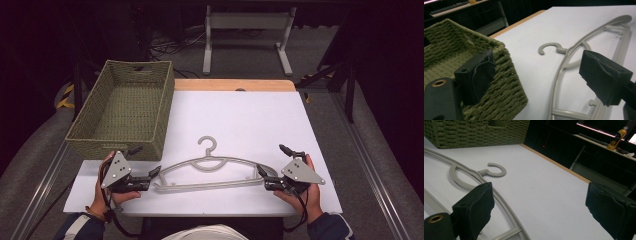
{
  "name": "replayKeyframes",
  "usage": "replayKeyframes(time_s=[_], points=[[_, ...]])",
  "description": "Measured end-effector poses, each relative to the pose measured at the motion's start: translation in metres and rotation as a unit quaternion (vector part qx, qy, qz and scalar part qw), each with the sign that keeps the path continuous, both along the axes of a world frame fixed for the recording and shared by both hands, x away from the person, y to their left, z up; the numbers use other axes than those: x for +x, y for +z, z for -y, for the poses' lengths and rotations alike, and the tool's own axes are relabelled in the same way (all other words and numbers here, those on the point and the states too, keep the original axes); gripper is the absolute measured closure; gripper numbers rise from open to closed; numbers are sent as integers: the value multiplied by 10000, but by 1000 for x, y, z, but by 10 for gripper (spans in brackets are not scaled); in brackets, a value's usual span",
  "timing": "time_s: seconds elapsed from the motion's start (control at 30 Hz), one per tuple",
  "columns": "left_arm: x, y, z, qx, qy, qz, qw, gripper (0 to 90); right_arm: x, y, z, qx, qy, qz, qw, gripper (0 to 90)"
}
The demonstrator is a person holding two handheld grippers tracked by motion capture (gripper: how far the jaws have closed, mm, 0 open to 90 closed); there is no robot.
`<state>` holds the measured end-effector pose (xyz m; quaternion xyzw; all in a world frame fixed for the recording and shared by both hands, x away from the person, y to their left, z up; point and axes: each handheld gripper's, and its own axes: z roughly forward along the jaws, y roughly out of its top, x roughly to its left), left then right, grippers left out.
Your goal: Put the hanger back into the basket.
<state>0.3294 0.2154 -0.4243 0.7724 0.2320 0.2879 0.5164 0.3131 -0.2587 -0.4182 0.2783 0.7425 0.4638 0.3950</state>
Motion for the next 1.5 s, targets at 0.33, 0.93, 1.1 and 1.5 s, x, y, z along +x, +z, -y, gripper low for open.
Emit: replayKeyframes(time_s=[0.33,0.93,1.1,1.5], points=[[0,-4,14,155,-255,-260,9992,165,2,-1,-4,-63,55,-69,9999,90],[52,-14,85,2048,-556,-1531,9652,484,5,-7,-13,-407,209,-281,9986,108],[69,-14,96,2333,-741,-1961,9495,555,7,-9,-17,-479,273,-408,9976,109],[83,-18,114,2384,-783,-2485,9356,648,8,-10,-18,-559,355,-554,9963,116]])
